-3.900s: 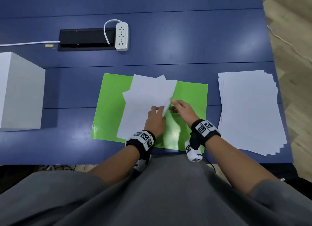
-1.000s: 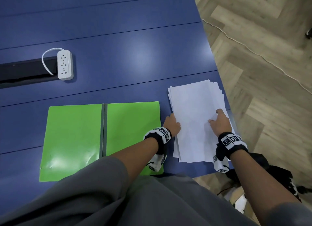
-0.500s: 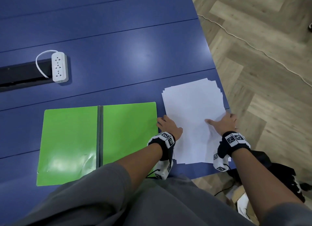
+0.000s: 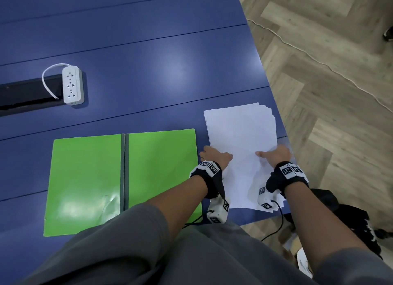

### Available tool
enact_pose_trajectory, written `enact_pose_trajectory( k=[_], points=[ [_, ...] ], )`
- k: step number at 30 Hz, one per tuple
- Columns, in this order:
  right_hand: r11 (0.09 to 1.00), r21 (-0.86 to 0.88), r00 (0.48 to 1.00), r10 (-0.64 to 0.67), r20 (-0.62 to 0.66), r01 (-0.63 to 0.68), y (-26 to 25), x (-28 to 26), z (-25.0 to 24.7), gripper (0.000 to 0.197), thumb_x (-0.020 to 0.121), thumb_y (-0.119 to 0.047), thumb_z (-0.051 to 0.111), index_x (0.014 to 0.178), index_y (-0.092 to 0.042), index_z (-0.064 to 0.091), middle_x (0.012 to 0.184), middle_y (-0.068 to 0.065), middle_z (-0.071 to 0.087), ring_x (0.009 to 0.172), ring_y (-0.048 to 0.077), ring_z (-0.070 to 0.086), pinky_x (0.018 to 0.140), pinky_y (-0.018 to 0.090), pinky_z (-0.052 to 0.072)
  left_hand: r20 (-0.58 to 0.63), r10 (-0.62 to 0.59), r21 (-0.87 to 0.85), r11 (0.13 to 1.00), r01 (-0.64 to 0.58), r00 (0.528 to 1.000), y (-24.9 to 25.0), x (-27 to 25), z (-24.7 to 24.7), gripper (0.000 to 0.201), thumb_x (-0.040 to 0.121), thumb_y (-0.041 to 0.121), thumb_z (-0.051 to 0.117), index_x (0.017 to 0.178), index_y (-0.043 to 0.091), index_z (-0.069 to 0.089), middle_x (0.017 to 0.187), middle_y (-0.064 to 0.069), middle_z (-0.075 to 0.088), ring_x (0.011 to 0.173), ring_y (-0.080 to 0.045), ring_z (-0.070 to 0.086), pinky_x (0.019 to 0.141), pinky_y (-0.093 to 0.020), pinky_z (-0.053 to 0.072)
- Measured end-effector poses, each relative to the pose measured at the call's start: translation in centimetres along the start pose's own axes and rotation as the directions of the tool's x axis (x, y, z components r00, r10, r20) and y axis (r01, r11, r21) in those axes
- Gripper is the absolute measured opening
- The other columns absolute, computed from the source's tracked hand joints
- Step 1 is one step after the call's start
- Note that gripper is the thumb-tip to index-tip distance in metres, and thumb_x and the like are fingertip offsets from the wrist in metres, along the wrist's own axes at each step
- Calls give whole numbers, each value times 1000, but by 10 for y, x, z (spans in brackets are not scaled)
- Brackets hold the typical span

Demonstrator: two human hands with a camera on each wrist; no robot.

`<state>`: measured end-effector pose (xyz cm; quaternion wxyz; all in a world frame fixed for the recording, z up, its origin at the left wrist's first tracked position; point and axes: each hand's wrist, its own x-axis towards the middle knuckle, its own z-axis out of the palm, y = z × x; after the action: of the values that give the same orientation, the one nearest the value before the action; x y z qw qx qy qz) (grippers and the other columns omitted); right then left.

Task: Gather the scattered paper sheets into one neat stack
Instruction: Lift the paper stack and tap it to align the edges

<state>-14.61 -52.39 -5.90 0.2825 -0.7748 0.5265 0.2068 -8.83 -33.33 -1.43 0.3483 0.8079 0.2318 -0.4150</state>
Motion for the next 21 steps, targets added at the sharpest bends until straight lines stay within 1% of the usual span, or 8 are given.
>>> enact_pose_trajectory(
  k=[4,6,8,10,12,15,18,21],
  points=[
    [999,35,1000,29,-10,-29,1,-10,1,80,67,-39,84,126,1,49,135,24,44,129,36,38,100,48,41,39,-22,-68,997,25,999,0,3,-9,73,72,16,71,133,0,35,137,-18,39,116,-36,49,93,-42,49],
    [988,152,1000,10,-17,-8,4,-14,4,69,65,-28,87,118,1,53,127,21,52,118,36,51,91,47,48,105,-12,-24,1000,15,994,-3,5,-14,69,72,18,69,132,1,40,135,-18,41,103,-34,54,81,-36,51],
    [971,238,999,-9,-33,17,7,-17,6,60,61,-22,88,108,0,57,113,16,63,104,35,61,85,46,52,133,-5,29,1000,1,991,-6,7,-17,66,71,21,68,130,3,43,133,-18,40,91,-31,53,79,-34,53],
    [966,256,999,-24,-39,33,9,-20,6,58,61,-21,89,105,0,57,106,11,65,100,33,62,84,45,53,140,22,76,997,-33,990,-9,7,-17,69,73,22,67,134,6,39,136,-17,34,100,-30,49,83,-32,49],
    [964,263,999,-15,-40,25,8,-25,4,61,62,-21,88,108,0,54,107,11,63,101,33,60,82,42,51,169,112,11,993,-115,979,-12,4,-14,72,68,21,69,134,11,39,133,-14,37,113,-31,47,83,-31,44],
    [946,322,999,-19,-36,30,6,-30,7,70,63,-14,88,117,0,45,117,14,59,107,35,57,86,43,48,231,291,-222,945,-241,929,-23,-1,-6,67,52,16,63,116,18,44,112,-7,61,102,-33,61,86,-42,53],
    [933,359,1000,-20,-20,26,6,-32,15,71,66,-7,84,119,-3,38,115,12,55,110,34,54,87,42,46,275,424,-234,900,-368,863,-31,-6,-7,62,60,10,55,120,18,39,100,-7,62,84,-29,62,77,-39,54],
    [924,381,1000,-30,10,24,10,-34,22,71,60,-14,87,112,-13,38,116,12,56,113,36,53,91,47,48,265,555,-268,828,-493,788,-35,-7,-17,61,69,-3,53,124,18,36,98,-6,60,81,-27,61,73,-37,52]
  ],
)
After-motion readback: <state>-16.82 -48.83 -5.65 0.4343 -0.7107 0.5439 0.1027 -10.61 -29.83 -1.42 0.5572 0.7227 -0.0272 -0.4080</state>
